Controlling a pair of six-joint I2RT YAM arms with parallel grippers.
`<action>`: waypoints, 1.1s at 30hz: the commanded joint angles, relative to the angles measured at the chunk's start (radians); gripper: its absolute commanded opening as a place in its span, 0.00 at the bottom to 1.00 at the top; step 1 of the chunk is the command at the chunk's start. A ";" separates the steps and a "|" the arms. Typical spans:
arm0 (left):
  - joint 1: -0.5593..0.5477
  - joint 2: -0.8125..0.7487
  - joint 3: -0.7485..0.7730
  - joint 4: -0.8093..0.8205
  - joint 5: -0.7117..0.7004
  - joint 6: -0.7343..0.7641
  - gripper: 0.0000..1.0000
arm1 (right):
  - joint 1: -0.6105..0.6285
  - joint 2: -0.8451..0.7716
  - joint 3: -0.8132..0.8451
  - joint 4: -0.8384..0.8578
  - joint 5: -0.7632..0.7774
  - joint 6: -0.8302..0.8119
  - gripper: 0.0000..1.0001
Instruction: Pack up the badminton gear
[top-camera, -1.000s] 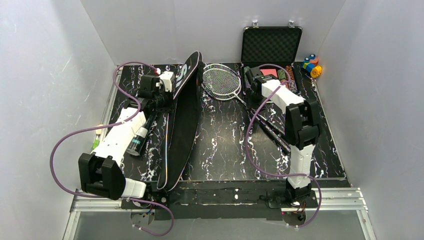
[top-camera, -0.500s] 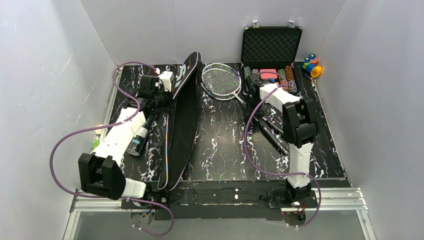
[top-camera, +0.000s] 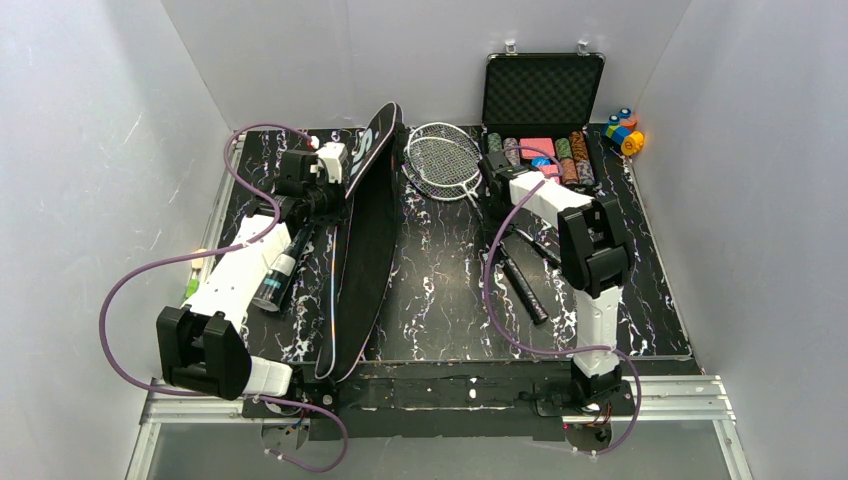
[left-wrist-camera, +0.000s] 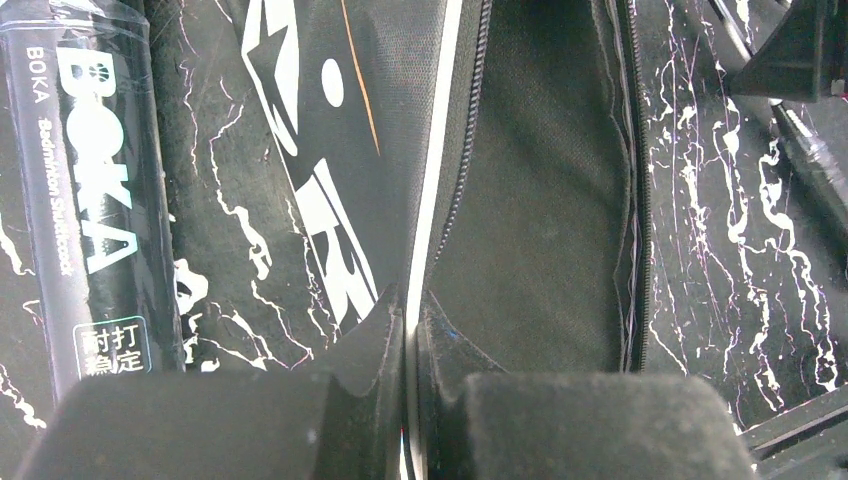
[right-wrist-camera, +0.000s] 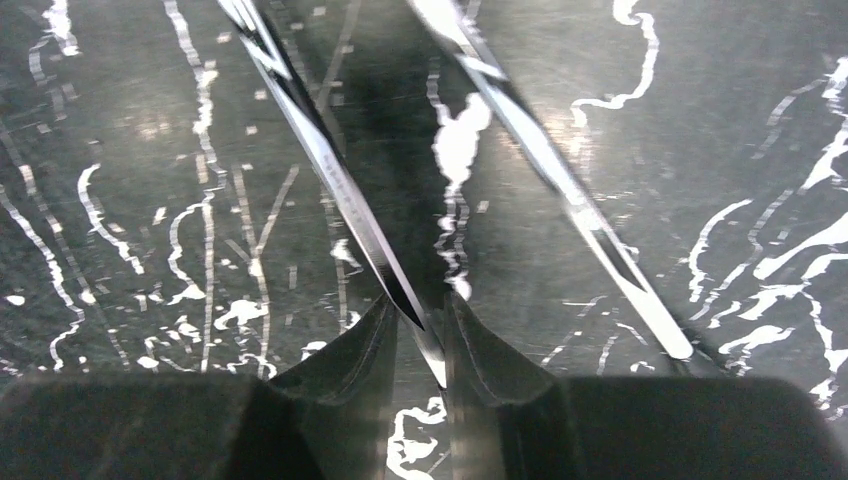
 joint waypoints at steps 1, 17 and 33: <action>0.007 -0.063 0.008 0.031 0.020 -0.005 0.00 | 0.029 0.013 0.004 0.043 -0.056 0.003 0.36; 0.012 -0.055 0.004 0.033 0.031 -0.007 0.00 | 0.065 0.075 0.080 0.077 -0.099 -0.017 0.09; 0.014 -0.035 0.006 0.033 0.022 -0.010 0.00 | 0.166 -0.352 -0.105 0.002 -0.047 0.026 0.01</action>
